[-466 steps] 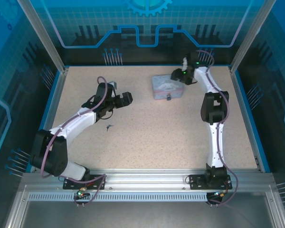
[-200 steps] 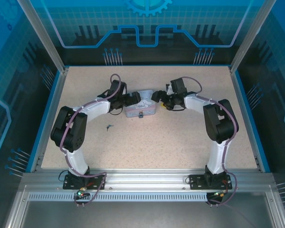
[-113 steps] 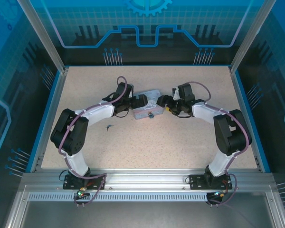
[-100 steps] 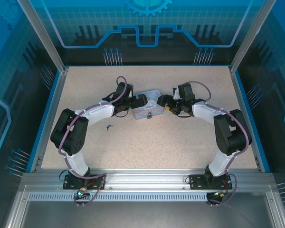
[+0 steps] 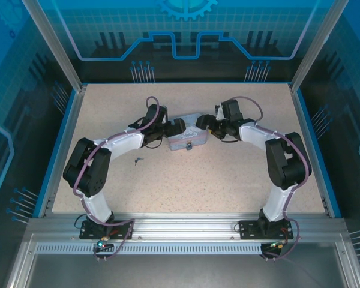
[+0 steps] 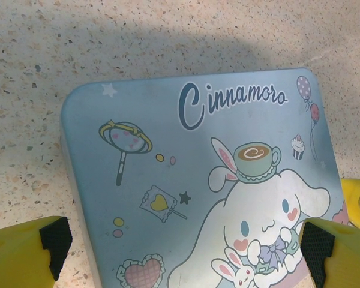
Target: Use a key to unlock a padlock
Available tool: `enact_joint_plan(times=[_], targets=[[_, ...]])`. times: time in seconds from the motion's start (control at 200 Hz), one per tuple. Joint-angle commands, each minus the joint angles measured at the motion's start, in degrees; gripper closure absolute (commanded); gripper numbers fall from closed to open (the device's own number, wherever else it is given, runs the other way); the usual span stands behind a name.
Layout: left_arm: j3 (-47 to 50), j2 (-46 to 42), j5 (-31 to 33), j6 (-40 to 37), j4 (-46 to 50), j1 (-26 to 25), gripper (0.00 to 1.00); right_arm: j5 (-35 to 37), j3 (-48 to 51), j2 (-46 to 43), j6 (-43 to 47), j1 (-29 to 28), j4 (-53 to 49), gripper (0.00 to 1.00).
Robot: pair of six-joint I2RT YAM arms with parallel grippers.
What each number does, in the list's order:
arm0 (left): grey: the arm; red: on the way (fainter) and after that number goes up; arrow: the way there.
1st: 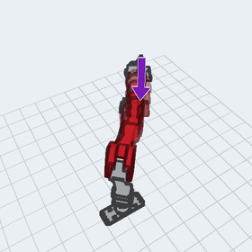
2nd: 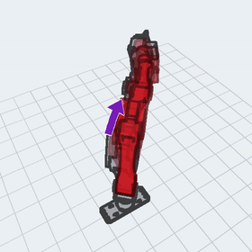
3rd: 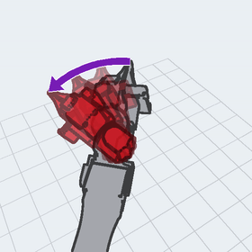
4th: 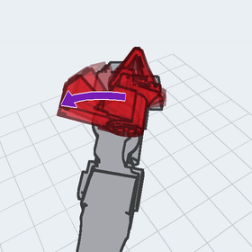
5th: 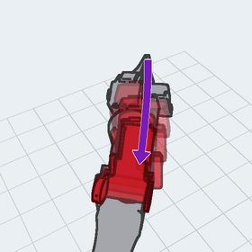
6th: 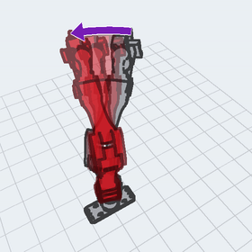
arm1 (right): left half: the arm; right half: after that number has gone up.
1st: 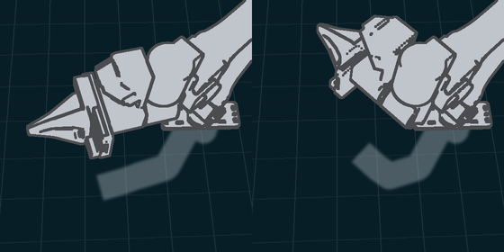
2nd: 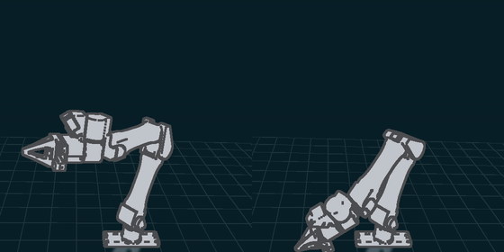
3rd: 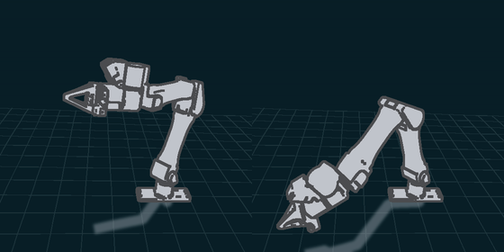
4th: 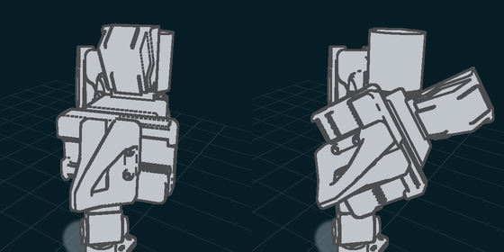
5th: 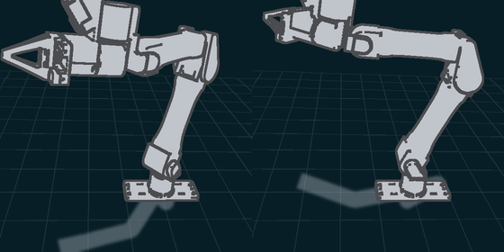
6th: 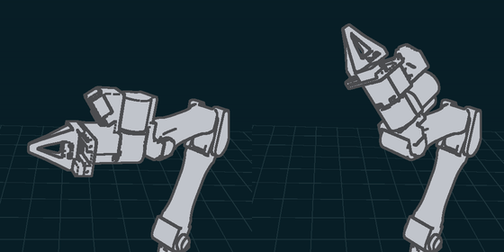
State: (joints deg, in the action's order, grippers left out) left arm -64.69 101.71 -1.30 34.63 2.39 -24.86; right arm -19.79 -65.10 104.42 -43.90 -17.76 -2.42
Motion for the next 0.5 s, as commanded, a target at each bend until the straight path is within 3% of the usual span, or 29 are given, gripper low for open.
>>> enact_joint_plan(times=[0.0,0.215,0.495], targets=[[0.7,-1.9,0.0,1.1,-0.8,0.0,0.01,-1.5,3.5,-4.0,0.2,-0.8,1.7,0.22],[0.8,-1.5,-0.1,0.9,-1.6,-0.1,0.01,-2.0,7.1,-8.0,-0.5,-1.2,3.3,0.21],[1.2,-2.0,0.4,-0.1,-1.0,-0.1,0.01,6.5,2.7,-5.6,0.3,-0.1,-2.2,0.19]])
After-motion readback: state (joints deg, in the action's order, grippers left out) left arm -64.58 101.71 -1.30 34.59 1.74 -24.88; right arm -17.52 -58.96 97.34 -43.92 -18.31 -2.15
